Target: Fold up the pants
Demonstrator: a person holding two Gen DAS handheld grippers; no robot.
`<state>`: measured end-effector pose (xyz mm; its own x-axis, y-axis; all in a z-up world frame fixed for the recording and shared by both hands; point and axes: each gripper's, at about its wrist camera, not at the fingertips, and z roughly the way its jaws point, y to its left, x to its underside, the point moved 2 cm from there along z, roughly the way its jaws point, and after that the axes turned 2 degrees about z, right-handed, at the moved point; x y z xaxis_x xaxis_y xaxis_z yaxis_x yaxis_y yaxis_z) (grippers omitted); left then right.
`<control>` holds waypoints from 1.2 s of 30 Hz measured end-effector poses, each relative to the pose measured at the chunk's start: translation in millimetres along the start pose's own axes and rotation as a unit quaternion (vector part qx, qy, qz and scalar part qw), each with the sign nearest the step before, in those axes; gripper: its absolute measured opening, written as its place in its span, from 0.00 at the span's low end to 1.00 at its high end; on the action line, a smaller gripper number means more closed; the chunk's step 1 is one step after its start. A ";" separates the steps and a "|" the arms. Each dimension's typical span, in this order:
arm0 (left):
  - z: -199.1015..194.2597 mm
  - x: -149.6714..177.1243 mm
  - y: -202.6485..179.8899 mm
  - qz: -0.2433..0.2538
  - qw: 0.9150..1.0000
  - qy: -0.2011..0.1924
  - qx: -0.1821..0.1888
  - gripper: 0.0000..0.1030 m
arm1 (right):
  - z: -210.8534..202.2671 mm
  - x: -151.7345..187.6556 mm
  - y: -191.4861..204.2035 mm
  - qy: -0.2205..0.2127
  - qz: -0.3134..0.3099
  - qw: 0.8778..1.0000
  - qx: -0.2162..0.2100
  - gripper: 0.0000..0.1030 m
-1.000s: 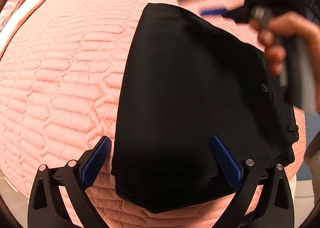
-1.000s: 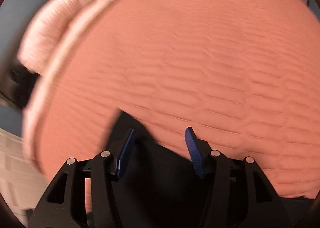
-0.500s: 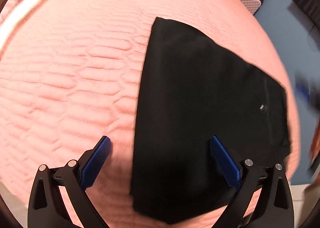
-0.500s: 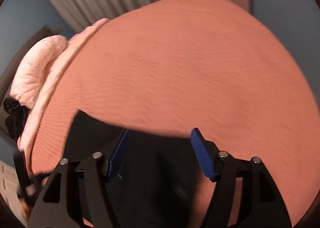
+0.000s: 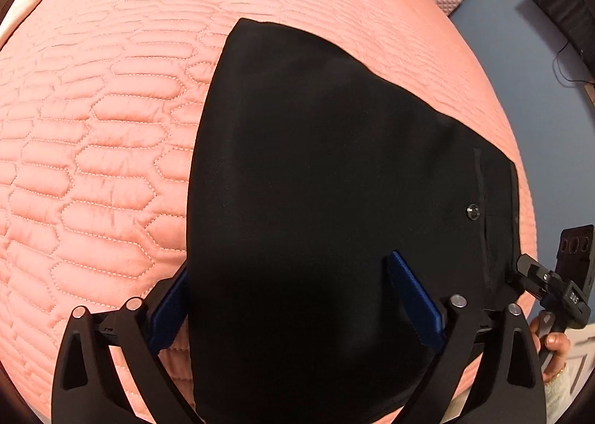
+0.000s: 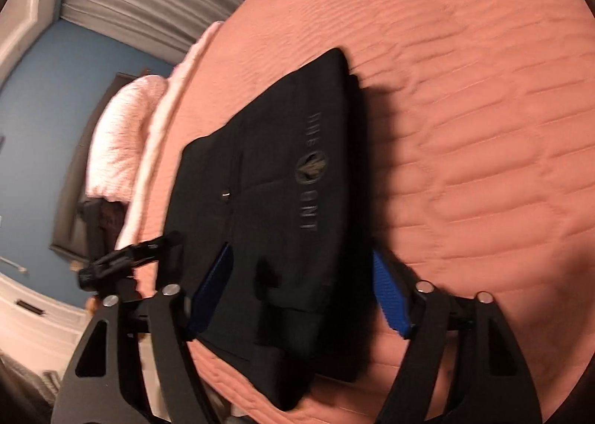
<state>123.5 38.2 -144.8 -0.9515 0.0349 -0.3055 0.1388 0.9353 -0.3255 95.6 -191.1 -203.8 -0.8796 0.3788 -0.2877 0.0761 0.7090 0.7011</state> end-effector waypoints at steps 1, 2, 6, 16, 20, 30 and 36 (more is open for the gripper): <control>-0.8 0.3 -2.3 0.002 1.000 0.000 -0.006 0.83 | -5.9 -2.2 -3.4 -0.002 -0.005 1.000 0.005 0.67; -4.5 0.5 -2.9 0.005 1.000 -0.005 -0.007 0.73 | -2.3 -3.8 -2.0 -0.006 -0.004 1.000 0.009 0.65; -18.5 2.2 0.7 -0.007 0.999 -0.019 0.045 0.22 | -10.4 -7.1 -12.7 -0.019 0.028 0.999 0.002 0.27; -15.5 2.8 33.4 -0.064 0.991 -0.020 0.113 0.37 | -12.5 -14.3 -11.2 -0.004 0.024 0.999 0.029 0.35; -4.4 1.5 42.3 -0.081 0.987 -0.019 0.141 0.38 | -11.8 -14.3 -18.8 -0.009 0.049 0.999 0.006 0.40; -54.5 -17.4 3.2 -0.020 0.986 -0.112 0.118 0.14 | -36.7 -35.8 37.0 -0.055 -0.031 0.997 0.040 0.20; -96.7 -85.8 -2.5 0.012 0.979 -0.173 0.110 0.09 | -36.1 -119.5 86.4 -0.098 -0.099 0.990 0.027 0.20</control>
<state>178.3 67.0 -31.2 -0.8024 -0.1011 -0.5881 0.2515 0.8364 -0.4870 190.4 -196.6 -85.3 -0.7724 0.3332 -0.5407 -0.0596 0.8095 0.5841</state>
